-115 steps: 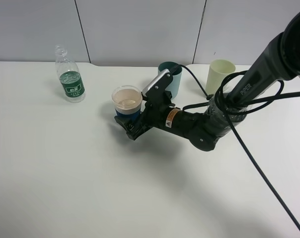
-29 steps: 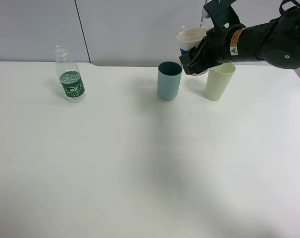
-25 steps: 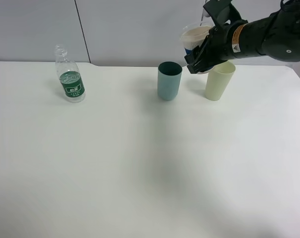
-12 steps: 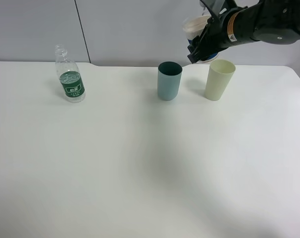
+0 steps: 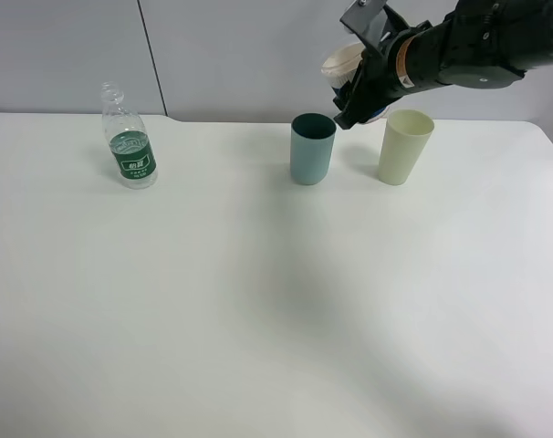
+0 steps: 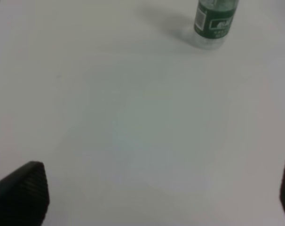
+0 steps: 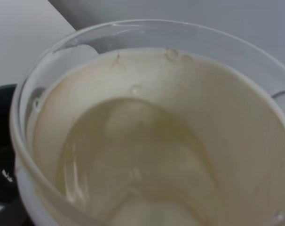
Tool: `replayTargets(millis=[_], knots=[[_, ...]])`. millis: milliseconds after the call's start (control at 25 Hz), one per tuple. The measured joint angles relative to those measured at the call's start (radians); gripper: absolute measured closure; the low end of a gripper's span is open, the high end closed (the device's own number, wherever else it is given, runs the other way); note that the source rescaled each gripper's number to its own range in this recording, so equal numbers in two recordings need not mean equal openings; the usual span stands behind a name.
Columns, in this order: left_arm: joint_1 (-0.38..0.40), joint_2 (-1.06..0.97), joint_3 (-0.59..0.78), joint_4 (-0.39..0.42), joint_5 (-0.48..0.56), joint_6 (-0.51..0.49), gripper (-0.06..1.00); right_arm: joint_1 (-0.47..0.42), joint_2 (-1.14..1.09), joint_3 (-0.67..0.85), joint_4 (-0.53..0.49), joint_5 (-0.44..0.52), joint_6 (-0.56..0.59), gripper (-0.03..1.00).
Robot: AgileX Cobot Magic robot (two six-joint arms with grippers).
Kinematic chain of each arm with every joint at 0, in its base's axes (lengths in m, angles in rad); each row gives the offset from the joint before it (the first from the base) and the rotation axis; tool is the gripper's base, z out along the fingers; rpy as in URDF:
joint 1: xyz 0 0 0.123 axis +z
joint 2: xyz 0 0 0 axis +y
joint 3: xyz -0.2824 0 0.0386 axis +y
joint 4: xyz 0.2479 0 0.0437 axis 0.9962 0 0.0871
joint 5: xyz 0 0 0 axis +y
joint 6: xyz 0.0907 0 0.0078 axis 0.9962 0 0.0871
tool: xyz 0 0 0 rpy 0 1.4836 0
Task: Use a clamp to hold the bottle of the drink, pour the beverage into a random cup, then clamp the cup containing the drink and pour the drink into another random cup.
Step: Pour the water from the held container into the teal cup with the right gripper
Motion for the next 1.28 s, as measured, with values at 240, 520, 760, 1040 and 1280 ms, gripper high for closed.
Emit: replayTargets(millis=[240,520,760,1040,1280], knots=[[0.0,0.0,0.0,0.0,0.0,0.0,-0.06,0.009,0.006,-0.007,-0.068,0.034,-0.026,0.95],[0.0,0.0,0.0,0.0,0.0,0.001,-0.06,0.009,0.006,-0.007,-0.141,0.038,-0.027,0.95],[0.0,0.0,0.0,0.0,0.0,0.001,-0.06,0.009,0.006,-0.008,-0.166,0.038,-0.027,0.95],[0.0,0.0,0.0,0.0,0.0,0.001,-0.06,0.032,0.03,-0.051,-0.169,0.084,-0.025,0.95],[0.0,0.0,0.0,0.0,0.0,0.001,-0.06,0.04,0.032,-0.06,-0.219,0.089,-0.025,0.95]])
